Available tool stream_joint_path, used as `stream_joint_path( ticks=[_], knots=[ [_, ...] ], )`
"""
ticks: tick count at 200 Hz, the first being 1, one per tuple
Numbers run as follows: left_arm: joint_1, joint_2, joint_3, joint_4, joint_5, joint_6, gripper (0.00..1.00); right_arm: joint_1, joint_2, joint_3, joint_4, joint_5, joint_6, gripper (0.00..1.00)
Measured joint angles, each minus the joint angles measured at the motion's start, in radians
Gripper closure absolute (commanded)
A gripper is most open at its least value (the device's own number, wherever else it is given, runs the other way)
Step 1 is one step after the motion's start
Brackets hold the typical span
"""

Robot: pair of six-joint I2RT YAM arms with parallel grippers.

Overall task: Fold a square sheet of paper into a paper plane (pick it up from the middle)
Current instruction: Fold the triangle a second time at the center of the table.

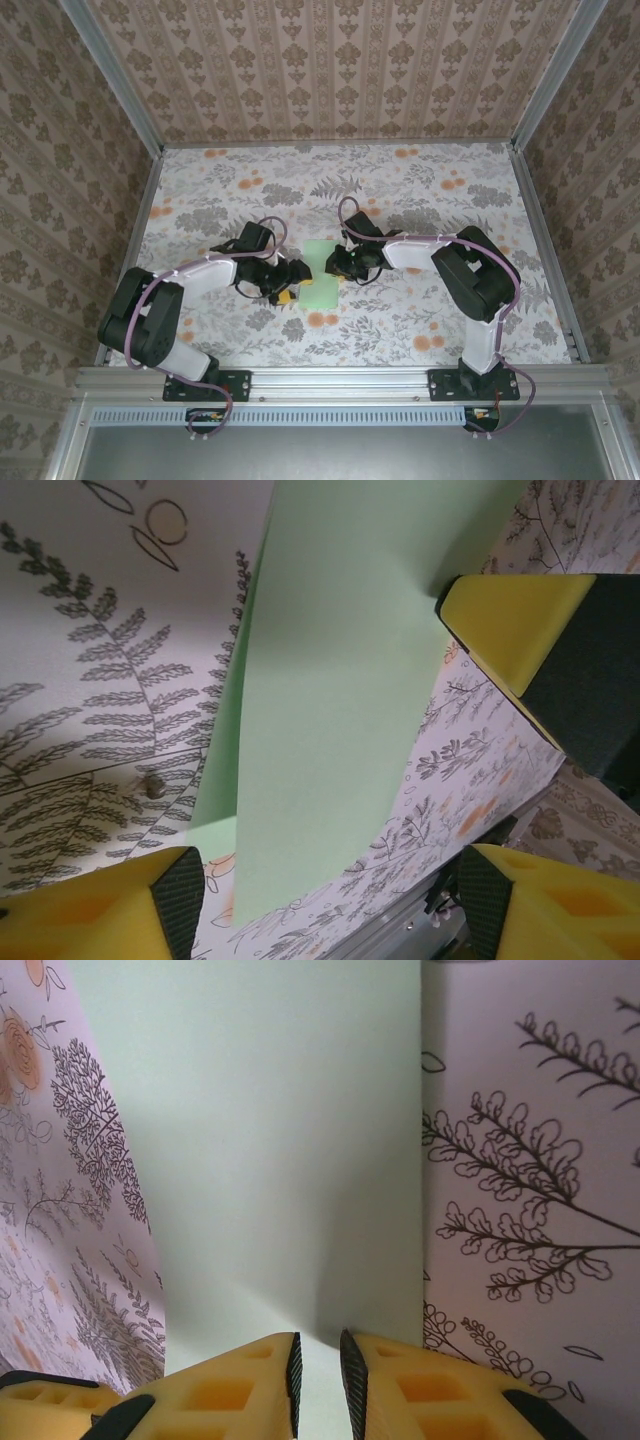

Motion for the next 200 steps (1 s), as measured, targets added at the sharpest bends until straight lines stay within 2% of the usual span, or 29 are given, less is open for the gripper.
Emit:
stream_joint_path(
  ticks=[59,89,115,146,200],
  knots=[
    [0.000,0.051,-0.014,0.065,0.047,-0.018,0.35,-0.002,0.000,-0.001,0.002,-0.004,0.000,0.76],
    [0.000,0.060,-0.032,0.105,0.066,-0.035,0.43,-0.002,0.000,-0.004,0.008,-0.005,0.003,0.76],
    [0.005,0.061,-0.049,0.150,0.084,-0.050,0.55,-0.002,-0.001,-0.016,0.042,-0.018,0.003,0.76],
    [0.009,0.074,-0.051,0.156,0.088,-0.040,0.63,-0.016,-0.005,-0.025,0.070,-0.089,-0.050,0.75],
    [0.013,0.094,-0.051,0.156,0.088,-0.025,0.62,-0.022,-0.114,-0.042,0.049,-0.167,-0.132,0.78]
  ],
)
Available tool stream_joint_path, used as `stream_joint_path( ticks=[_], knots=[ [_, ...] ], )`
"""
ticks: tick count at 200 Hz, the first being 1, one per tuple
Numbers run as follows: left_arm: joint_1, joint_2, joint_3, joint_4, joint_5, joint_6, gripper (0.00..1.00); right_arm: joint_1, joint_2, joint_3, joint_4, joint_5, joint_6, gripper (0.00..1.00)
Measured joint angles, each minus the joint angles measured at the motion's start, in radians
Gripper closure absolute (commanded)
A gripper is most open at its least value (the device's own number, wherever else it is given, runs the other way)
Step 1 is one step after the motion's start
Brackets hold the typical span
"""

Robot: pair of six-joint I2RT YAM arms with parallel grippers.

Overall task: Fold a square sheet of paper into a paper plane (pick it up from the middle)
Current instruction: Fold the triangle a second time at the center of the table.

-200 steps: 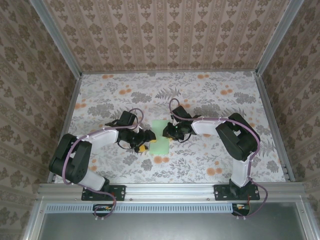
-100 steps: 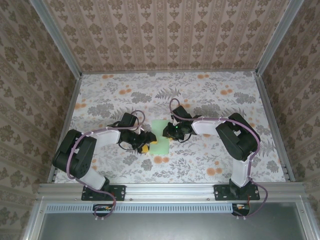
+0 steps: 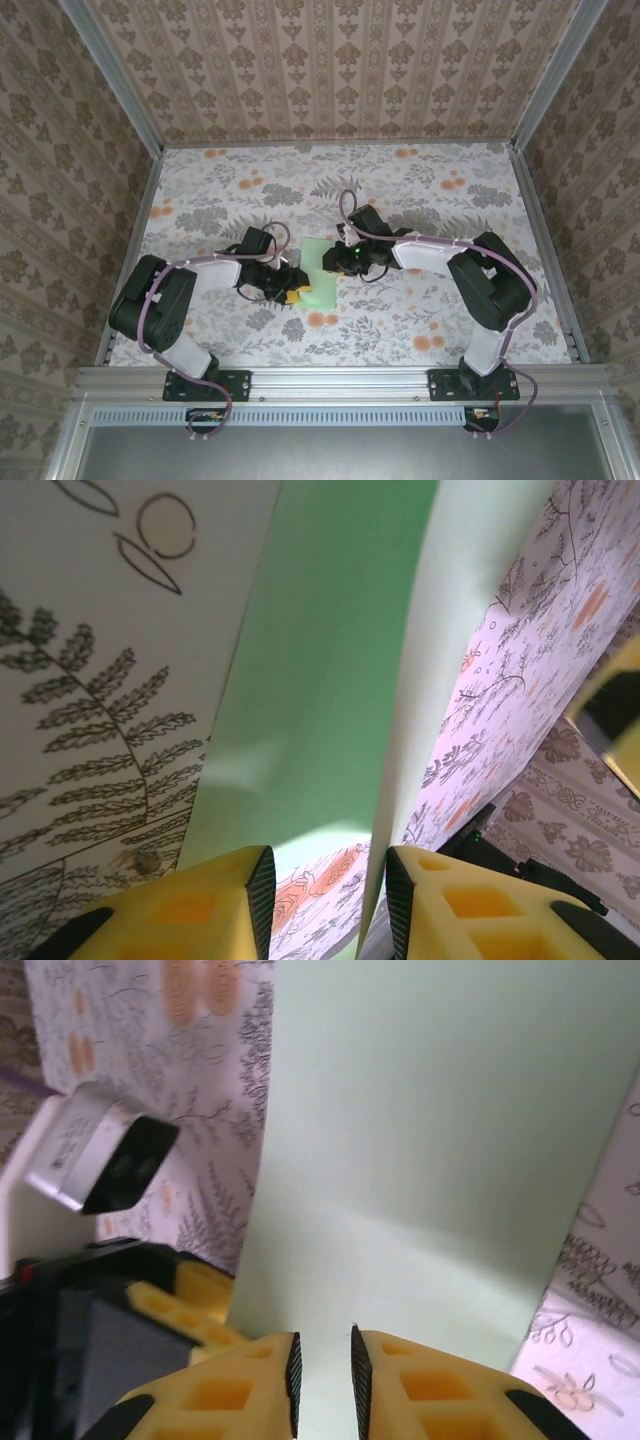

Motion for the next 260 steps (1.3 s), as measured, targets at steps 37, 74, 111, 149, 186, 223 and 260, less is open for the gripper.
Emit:
stream_joint_path(
  ticks=[37,74,111,149,186,223,260],
  knots=[
    [0.000,0.003,-0.001,0.000,0.000,0.015,0.59,0.011,-0.013,-0.065,0.009,-0.014,0.010,0.81],
    [0.000,0.003,-0.001,0.014,0.006,0.027,0.55,0.026,0.034,-0.071,0.016,-0.021,0.032,0.82],
    [0.000,-0.012,-0.001,0.029,0.016,0.048,0.54,0.027,0.064,-0.071,0.018,-0.021,0.041,0.83],
    [0.001,-0.019,-0.002,0.049,0.031,0.055,0.54,0.027,0.074,-0.071,0.016,-0.021,0.042,0.84],
    [0.001,-0.019,-0.008,0.068,0.042,0.054,0.55,0.027,0.074,-0.071,0.016,-0.021,0.046,0.84],
    [0.000,-0.020,-0.016,0.091,0.063,0.050,0.55,0.027,0.077,-0.069,0.013,-0.021,0.049,0.84],
    [-0.014,-0.020,-0.021,0.161,0.095,0.018,0.55,0.027,0.077,-0.069,0.013,-0.021,0.052,0.85]
  ],
)
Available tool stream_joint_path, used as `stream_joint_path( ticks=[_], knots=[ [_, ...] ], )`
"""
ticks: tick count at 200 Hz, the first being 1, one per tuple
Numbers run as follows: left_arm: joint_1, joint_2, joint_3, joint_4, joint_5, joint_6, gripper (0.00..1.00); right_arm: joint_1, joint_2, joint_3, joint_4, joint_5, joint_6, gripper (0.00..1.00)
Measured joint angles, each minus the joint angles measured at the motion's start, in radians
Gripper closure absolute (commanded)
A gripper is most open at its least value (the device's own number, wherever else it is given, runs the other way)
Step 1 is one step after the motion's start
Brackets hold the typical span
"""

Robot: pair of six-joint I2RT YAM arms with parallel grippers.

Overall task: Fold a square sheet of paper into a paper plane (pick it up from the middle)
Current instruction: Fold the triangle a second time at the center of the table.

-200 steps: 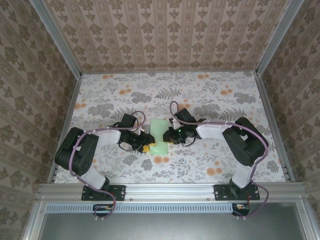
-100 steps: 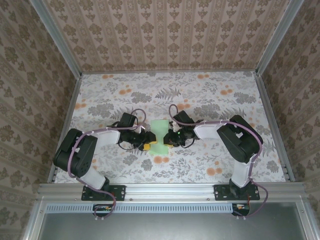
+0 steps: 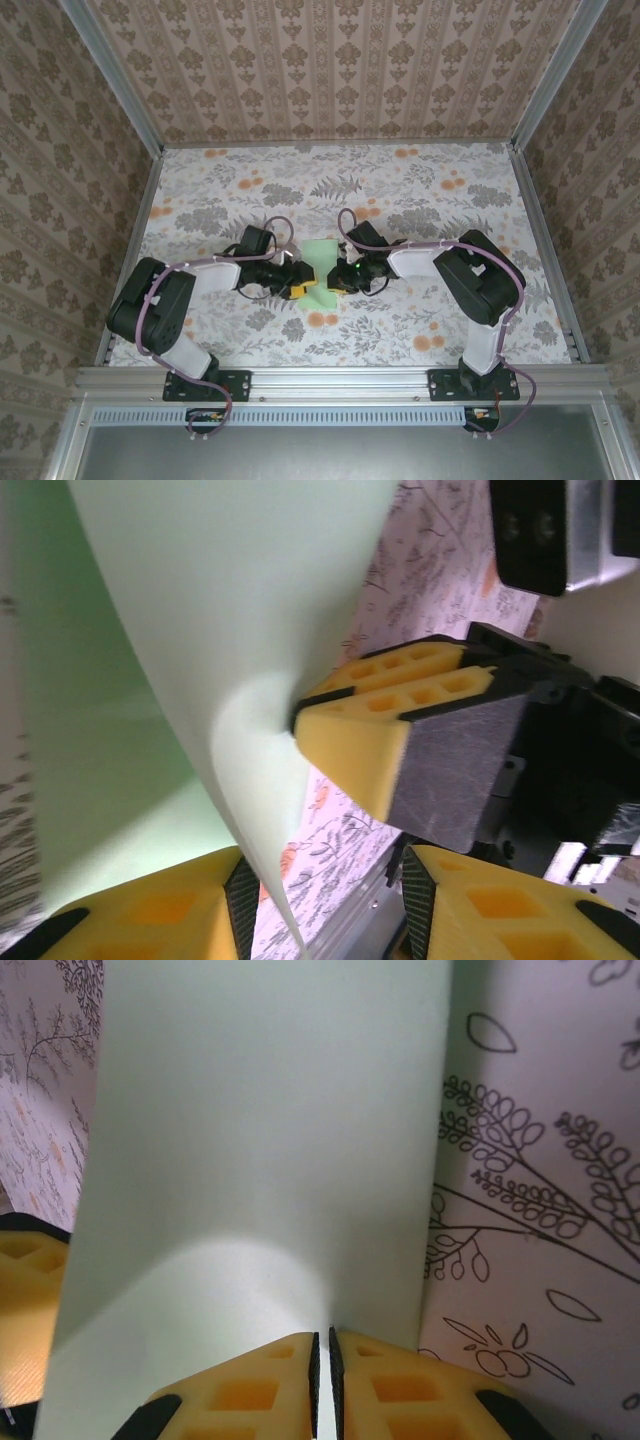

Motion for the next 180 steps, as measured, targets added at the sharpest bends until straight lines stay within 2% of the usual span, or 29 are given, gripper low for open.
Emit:
stream_joint_path(
  ticks=[81,144,180],
  knots=[
    [-0.015,0.043,0.001,0.127,0.033,-0.063,0.53,0.000,0.000,0.000,0.000,-0.001,0.004,0.84],
    [-0.015,0.068,0.006,0.146,0.033,-0.077,0.53,0.000,-0.008,0.001,0.000,0.003,0.007,0.81],
    [-0.015,0.079,0.014,0.152,0.032,-0.077,0.50,-0.003,-0.073,-0.028,0.002,0.024,0.016,0.77]
  ],
)
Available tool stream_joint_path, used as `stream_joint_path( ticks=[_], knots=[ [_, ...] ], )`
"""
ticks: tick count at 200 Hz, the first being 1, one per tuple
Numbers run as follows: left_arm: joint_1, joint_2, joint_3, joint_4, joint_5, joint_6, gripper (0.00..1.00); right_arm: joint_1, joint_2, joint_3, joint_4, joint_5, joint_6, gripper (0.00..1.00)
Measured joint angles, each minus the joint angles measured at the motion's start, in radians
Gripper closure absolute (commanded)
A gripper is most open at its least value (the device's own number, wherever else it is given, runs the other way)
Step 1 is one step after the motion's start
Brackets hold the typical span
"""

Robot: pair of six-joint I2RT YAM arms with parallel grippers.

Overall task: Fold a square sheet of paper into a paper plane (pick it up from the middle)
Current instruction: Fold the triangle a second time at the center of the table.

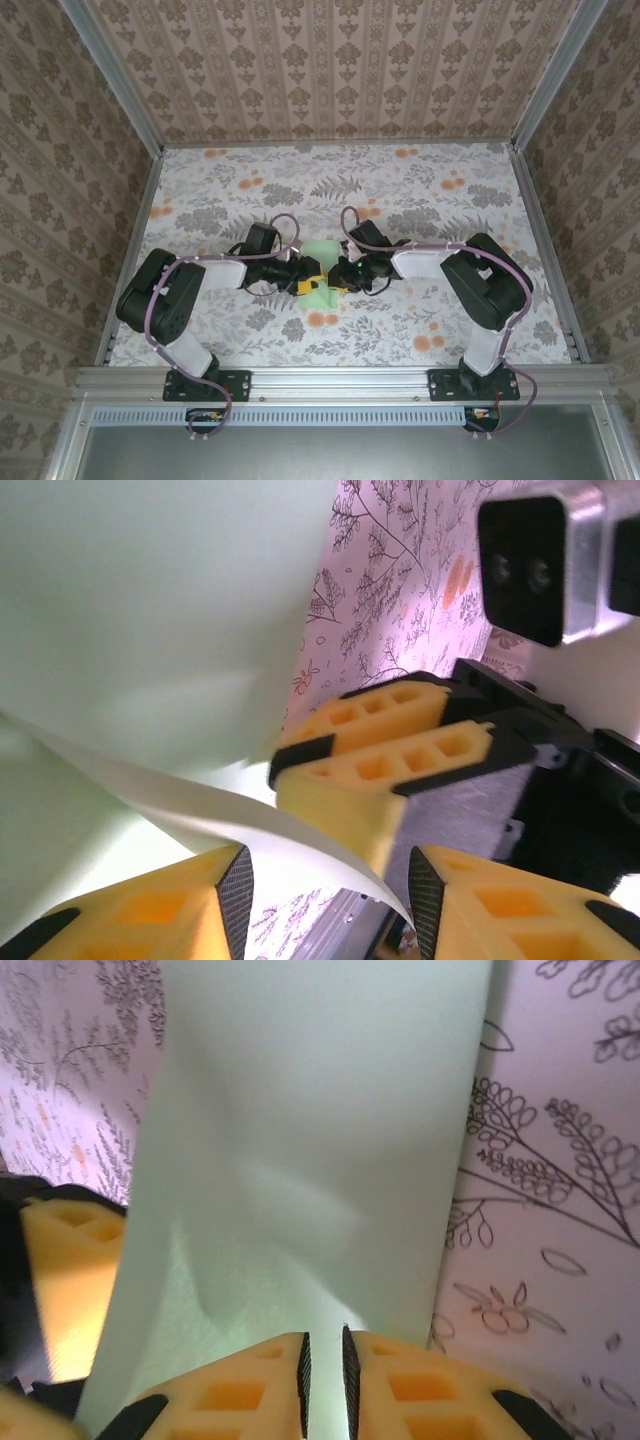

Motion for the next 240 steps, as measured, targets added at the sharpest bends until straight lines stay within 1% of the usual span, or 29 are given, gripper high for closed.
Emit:
stream_joint_path(
  ticks=[40,70,89,124,140,184,240],
  knots=[
    [0.000,0.012,0.005,0.004,0.000,0.000,0.44,-0.010,-0.056,-0.039,0.007,0.016,0.018,0.69],
    [0.000,0.021,0.005,0.009,0.000,0.000,0.42,-0.015,-0.082,-0.069,0.005,0.048,0.016,0.67],
    [0.000,0.023,0.005,0.011,0.000,0.000,0.43,-0.020,-0.107,-0.083,0.006,0.066,0.014,0.66],
    [0.000,0.023,0.005,0.016,0.000,0.000,0.50,-0.034,-0.164,-0.115,0.023,0.077,0.014,0.63],
    [0.000,0.023,0.005,0.016,0.000,0.000,0.53,-0.034,-0.164,-0.115,0.045,0.069,0.014,0.63],
    [0.000,0.023,0.005,0.016,0.000,0.000,0.55,-0.026,-0.137,-0.101,0.081,0.035,0.014,0.65],
    [0.000,0.023,0.005,0.016,0.000,0.000,0.56,-0.022,-0.083,-0.053,0.096,0.024,0.014,0.72]
  ],
)
